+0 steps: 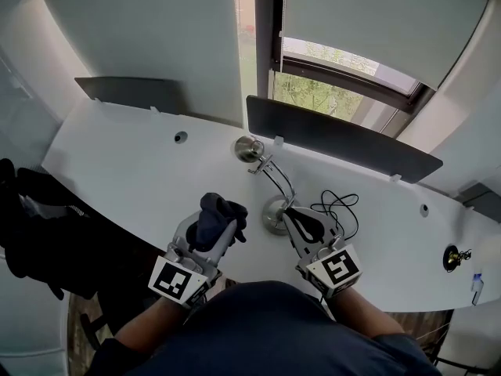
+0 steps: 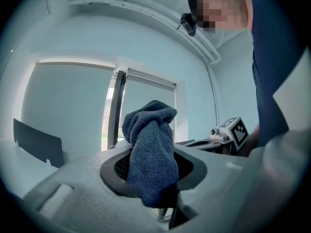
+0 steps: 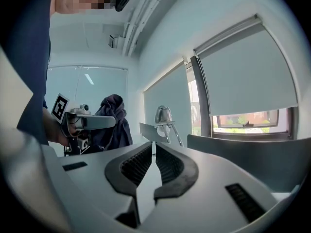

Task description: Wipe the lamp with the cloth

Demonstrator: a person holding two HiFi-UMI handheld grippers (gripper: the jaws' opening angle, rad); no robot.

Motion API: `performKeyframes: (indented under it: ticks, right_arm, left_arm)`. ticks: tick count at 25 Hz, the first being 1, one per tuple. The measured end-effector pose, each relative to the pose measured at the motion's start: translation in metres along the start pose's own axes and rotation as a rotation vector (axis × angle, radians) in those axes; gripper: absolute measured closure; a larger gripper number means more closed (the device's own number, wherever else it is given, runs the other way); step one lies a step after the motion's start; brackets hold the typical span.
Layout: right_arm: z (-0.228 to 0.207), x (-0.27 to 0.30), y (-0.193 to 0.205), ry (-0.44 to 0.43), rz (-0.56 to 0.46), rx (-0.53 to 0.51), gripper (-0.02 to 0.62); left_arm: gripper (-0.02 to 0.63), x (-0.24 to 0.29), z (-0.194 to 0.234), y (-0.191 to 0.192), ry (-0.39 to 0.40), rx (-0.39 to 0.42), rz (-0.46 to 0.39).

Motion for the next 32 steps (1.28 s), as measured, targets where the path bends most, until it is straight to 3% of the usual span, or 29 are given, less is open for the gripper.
performKeyframes:
  ticks: [4,21,32]
  right_arm:
    - [-0.010,0.004,0.004,0.007,0.018,-0.009,0.566]
    - [-0.035,0.029,0.012,0.022,0.079,-0.035,0.438]
    - [-0.047,0.047,0.025,0.035,0.122,-0.069,0.379]
  left_arm:
    - [0.476,0.008,0.010,-0.005,-0.021,0.044,-0.017]
    - [0.476,0.039,0.043,-0.016,-0.055,0.171,0.056]
    - [0.476,0.062,0.059,-0.018,-0.046,0.296,0.158]
Point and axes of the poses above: the fingertips, and each gripper's own axes: x forward along the fingers, z to its left, y out of its underside, the point moved 5 cm from there along -x, backward along the fingers, and after that the axes turned 4 degrees about z, right-handed, at the moved point
